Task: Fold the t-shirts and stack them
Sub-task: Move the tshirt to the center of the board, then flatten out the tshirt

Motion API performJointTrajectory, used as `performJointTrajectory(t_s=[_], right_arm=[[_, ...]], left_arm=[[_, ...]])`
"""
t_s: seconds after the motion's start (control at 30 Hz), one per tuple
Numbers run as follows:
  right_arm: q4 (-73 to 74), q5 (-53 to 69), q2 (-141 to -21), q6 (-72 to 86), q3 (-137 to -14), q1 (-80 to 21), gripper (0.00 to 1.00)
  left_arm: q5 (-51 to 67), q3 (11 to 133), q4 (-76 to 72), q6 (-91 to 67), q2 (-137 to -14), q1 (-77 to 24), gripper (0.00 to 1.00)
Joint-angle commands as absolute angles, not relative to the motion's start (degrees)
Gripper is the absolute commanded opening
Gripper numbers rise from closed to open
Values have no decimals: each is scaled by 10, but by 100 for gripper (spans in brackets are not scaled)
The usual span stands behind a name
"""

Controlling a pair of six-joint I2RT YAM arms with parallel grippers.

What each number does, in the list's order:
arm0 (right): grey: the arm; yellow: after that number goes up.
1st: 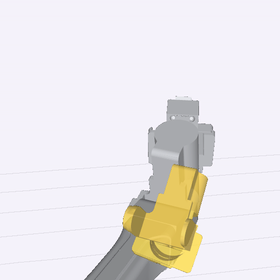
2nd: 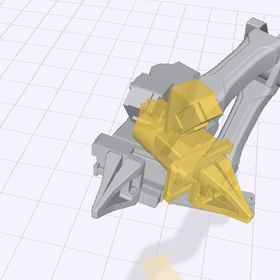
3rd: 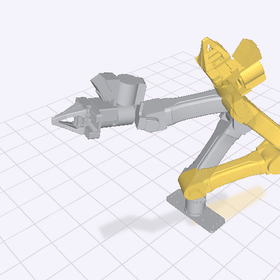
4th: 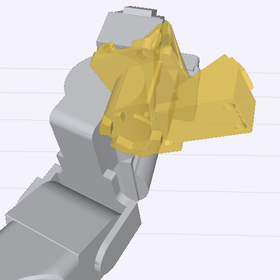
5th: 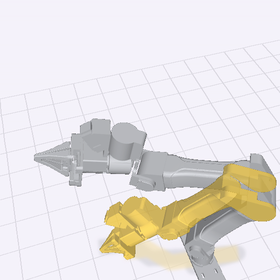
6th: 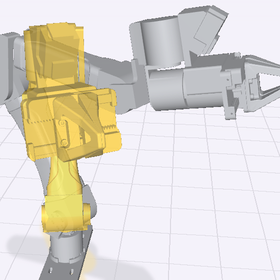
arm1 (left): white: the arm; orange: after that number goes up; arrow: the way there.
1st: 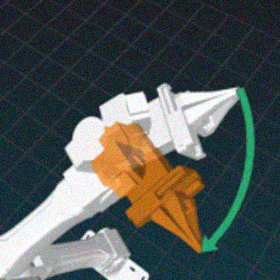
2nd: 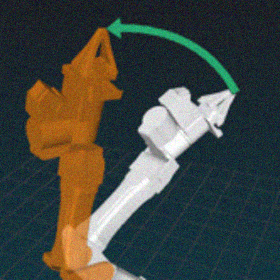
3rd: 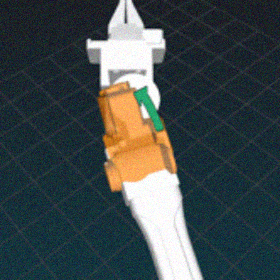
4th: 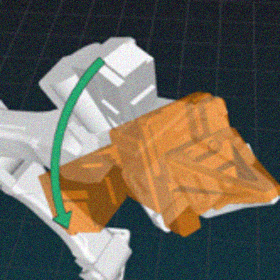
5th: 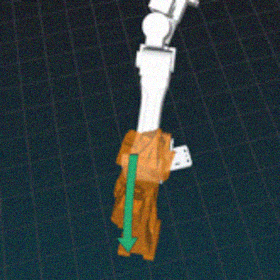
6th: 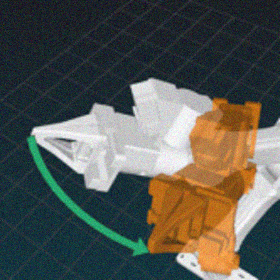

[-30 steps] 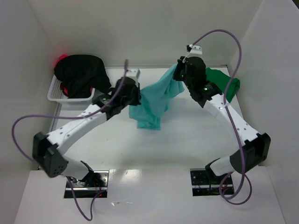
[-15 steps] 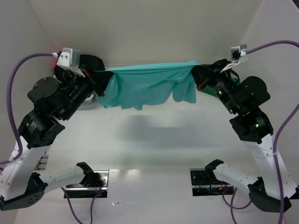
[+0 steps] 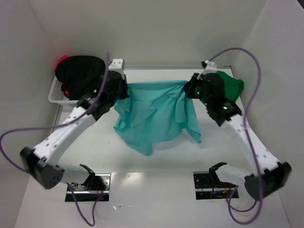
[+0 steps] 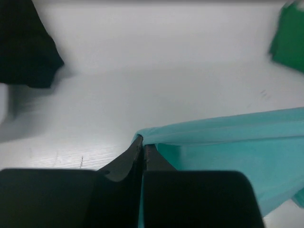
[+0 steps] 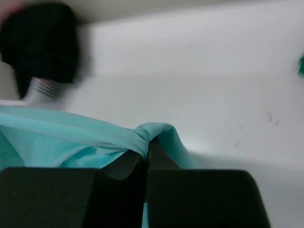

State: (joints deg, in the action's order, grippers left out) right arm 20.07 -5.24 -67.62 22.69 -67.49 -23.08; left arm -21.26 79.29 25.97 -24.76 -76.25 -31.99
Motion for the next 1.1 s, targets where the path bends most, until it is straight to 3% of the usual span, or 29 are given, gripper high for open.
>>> performJointTrajectory(t_s=[0.0, 0.1, 0.2, 0.27, 0.3, 0.33, 0.4, 0.5, 0.7, 0.9, 1.07], right_arm=[[129, -62, -789, 256, -625, -195, 0], [99, -62, -876, 245, -642, -183, 1], [67, -47, -936, 243, -666, -161, 11], [49, -33, -968, 248, -683, -141, 27], [45, -33, -990, 248, -697, -137, 42], [45, -33, -1002, 248, -706, -132, 56], [45, -41, -1027, 248, -729, -132, 86], [50, -41, -1027, 243, -735, -132, 99], [56, -53, -963, 243, -695, -132, 100], [57, -47, -864, 273, -593, -132, 100], [71, -40, -810, 292, -529, -132, 100]], left_arm=[[-124, 739, 184, -276, -885, -227, 0], [-93, 765, 167, -263, -979, -189, 0], [-58, 820, 163, -249, -1049, -161, 3], [-32, 855, 157, -238, -1096, -145, 20], [-19, 880, 157, -238, -1117, -145, 31], [-13, 894, 157, -232, -1129, -137, 50], [-13, 920, 163, -221, -1152, -137, 71], [-2, 929, 171, -210, -1141, -137, 88], [5, 876, 194, -190, -1036, -158, 92], [54, 719, 196, -242, -932, -227, 84], [52, 656, 191, -267, -921, -268, 77]])
